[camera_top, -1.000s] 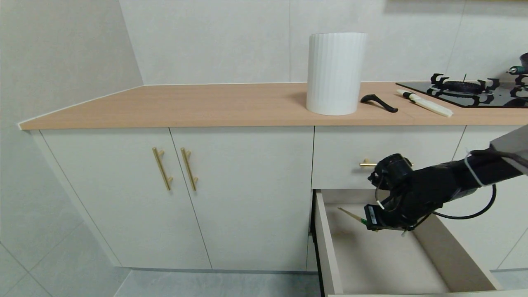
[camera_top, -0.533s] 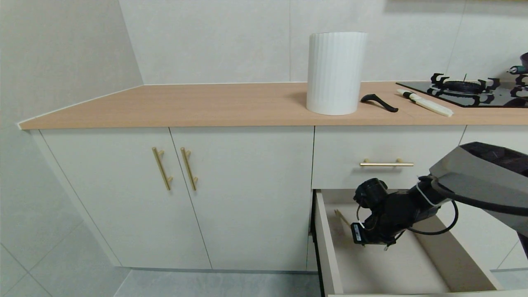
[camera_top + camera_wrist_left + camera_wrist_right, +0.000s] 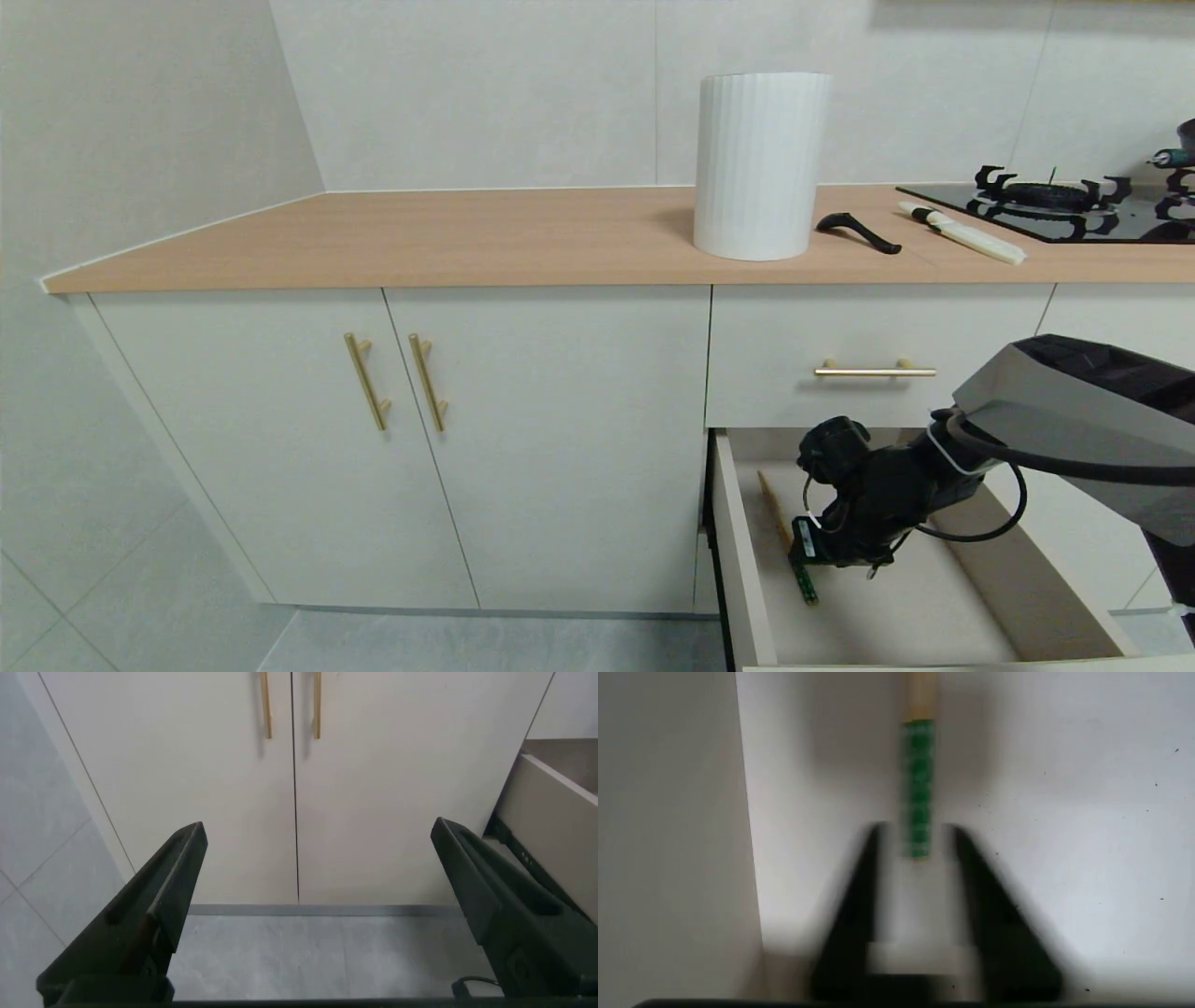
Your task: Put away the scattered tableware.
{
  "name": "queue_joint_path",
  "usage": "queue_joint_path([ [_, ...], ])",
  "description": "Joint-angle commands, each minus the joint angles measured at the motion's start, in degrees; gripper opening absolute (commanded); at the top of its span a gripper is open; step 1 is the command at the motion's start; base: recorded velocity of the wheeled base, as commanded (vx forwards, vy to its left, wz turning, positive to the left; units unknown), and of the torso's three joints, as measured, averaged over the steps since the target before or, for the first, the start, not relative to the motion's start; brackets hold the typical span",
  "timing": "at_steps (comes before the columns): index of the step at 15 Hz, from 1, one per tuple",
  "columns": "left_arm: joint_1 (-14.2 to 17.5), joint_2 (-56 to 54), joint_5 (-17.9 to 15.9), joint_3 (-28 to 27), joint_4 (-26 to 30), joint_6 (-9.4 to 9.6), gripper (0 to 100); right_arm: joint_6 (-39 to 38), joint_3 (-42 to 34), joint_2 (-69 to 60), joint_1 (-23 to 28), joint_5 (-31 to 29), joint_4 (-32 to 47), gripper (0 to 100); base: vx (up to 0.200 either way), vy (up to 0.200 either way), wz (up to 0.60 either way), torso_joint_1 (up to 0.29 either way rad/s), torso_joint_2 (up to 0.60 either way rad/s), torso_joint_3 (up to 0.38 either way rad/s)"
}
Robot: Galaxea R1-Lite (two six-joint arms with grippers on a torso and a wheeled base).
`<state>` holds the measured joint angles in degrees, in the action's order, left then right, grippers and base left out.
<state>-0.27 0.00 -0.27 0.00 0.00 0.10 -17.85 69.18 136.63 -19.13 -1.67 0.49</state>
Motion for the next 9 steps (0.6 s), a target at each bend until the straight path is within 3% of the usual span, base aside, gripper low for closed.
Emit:
queue_joint_path([
  [1, 0.0, 0.0, 0.0, 0.0, 0.0, -0.01, 100, 0.0, 0.0, -0.1, 0.0, 0.0, 0.0, 100, 0.0, 0.0, 0.0, 0.0, 0.0, 0.0],
  [5, 0.0, 0.0, 0.0, 0.0, 0.0, -0.01, 100, -0.2, -1.5, -4.5, 0.0, 0.4, 0.7, 100, 0.0, 0.0, 0.0, 0.0, 0.0, 0.0],
  [9, 0.0, 0.0, 0.0, 0.0, 0.0, -0.01, 100, 0.3, -9.0, -27.5, 0.0, 0.5, 3.0, 100, 0.0, 0.0, 0.0, 0.0, 0.0, 0.0],
])
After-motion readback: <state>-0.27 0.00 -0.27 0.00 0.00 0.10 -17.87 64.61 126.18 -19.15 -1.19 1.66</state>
